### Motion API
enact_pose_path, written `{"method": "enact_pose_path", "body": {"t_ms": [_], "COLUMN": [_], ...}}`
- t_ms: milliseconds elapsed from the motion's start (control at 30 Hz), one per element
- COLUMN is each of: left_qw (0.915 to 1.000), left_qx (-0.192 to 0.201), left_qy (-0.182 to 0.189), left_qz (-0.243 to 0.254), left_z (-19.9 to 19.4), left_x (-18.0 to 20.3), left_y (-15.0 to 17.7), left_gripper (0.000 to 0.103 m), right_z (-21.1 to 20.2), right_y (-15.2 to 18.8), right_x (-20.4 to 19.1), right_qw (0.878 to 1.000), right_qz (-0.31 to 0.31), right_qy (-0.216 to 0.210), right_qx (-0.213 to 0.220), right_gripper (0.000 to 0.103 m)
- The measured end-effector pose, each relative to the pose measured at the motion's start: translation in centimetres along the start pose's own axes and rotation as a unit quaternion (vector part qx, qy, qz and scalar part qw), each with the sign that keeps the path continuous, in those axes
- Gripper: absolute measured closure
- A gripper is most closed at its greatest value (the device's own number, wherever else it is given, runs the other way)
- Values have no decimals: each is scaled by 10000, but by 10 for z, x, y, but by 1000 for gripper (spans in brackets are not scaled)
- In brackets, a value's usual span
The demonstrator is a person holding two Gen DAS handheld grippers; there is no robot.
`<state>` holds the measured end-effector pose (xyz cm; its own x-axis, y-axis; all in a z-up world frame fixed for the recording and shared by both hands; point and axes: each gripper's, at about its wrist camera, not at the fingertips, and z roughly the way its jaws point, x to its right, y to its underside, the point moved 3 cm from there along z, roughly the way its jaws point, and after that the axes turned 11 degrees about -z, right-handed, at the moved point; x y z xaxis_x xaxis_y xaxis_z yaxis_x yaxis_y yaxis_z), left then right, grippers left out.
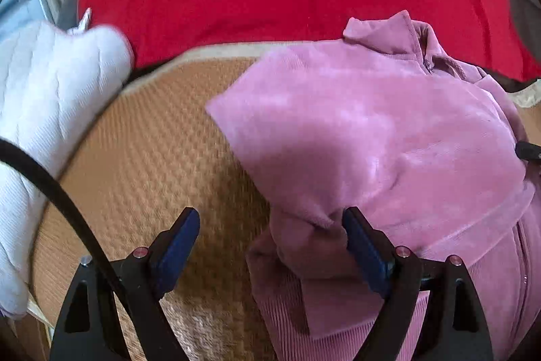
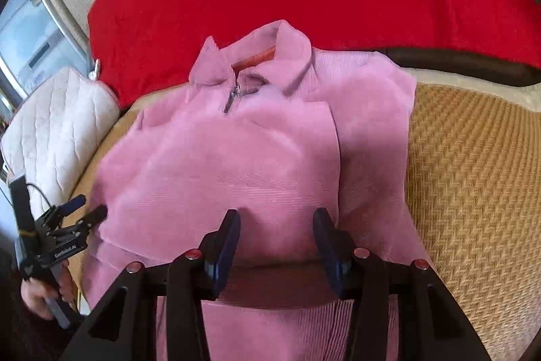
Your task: Fold large clothes
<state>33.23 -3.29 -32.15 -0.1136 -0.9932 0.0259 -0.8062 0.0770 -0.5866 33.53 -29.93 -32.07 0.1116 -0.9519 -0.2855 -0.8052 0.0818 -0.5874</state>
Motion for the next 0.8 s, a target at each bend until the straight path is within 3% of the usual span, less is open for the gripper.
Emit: {"method": "enact_pose_path", "body": {"t_ms": [67, 167, 233, 300, 433, 600, 800], "left_qw": [9999, 9988, 9978, 9959, 9955, 9917, 9882], "left_qx": [166, 446, 461, 393, 254, -30, -398], "left_qy": [31, 105, 235, 452, 626, 1188, 1404], "left_qz": [-19, -168, -407, -677, -667, -489, -467], "left_z": [-15, -39, -50, -61, -74, -91, -89], "left_x": [-4, -19, -32, -49, -60, -57, -42], "left_y": [0, 6, 18, 37, 75, 123, 156], "left_gripper": [16, 16, 16, 16, 16, 16, 16], "right_z": [-12, -46, -69, -86, -107, -122, -136], "right_y": [3, 12, 21, 39, 77, 118, 153], "right_x": [-3, -5, 1, 14, 40, 63, 62], "right_qw": [10000, 9993, 9985, 9967, 9949, 9914, 9910], "right_qz": [-15, -28, 24, 355, 765, 1191, 1269], "right_qy": [11, -169, -180, -316, -382, -423, -349], "right_qx": [1, 328, 519, 655, 540, 343, 238], "right_gripper": [54, 54, 45, 40, 38, 38, 38]}}
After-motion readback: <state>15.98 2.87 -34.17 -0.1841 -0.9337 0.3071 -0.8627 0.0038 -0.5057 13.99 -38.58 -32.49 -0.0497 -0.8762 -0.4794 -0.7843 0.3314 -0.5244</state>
